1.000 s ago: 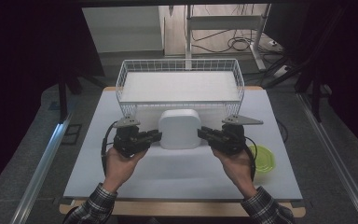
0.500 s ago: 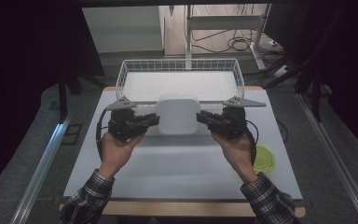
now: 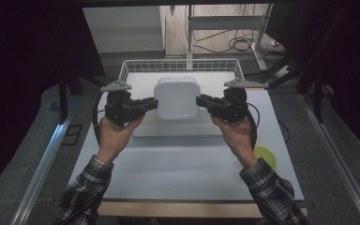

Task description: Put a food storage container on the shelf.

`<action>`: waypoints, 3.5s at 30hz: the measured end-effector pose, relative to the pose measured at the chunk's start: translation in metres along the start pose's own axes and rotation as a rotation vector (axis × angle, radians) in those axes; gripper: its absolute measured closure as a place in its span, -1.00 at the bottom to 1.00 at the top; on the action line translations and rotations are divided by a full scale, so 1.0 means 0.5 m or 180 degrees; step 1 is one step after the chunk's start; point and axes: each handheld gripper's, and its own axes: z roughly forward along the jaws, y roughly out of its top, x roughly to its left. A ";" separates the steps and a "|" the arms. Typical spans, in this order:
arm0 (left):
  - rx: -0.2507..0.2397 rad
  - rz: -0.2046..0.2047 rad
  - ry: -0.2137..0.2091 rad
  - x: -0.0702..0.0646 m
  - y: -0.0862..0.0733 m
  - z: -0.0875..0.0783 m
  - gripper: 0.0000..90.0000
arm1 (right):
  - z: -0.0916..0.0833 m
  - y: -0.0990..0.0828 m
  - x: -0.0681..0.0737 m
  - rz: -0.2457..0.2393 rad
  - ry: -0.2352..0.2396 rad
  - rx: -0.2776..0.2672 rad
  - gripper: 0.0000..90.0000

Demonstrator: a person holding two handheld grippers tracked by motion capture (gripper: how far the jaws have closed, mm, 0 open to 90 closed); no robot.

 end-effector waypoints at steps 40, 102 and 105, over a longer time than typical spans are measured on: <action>-0.0053 -0.0185 -0.0014 0.080 0.055 0.075 0.67 | 0.072 0.066 -0.069 0.0249 -0.0123 0.0057 0.69; -0.0226 -0.0146 0.0134 0.131 0.085 0.140 -0.55 | 0.128 0.080 -0.105 0.0149 -0.0445 -0.0023 -0.16; -0.0212 -0.0103 0.0084 0.124 0.081 0.135 -0.62 | 0.119 0.076 -0.102 0.0136 -0.0366 -0.0010 -0.24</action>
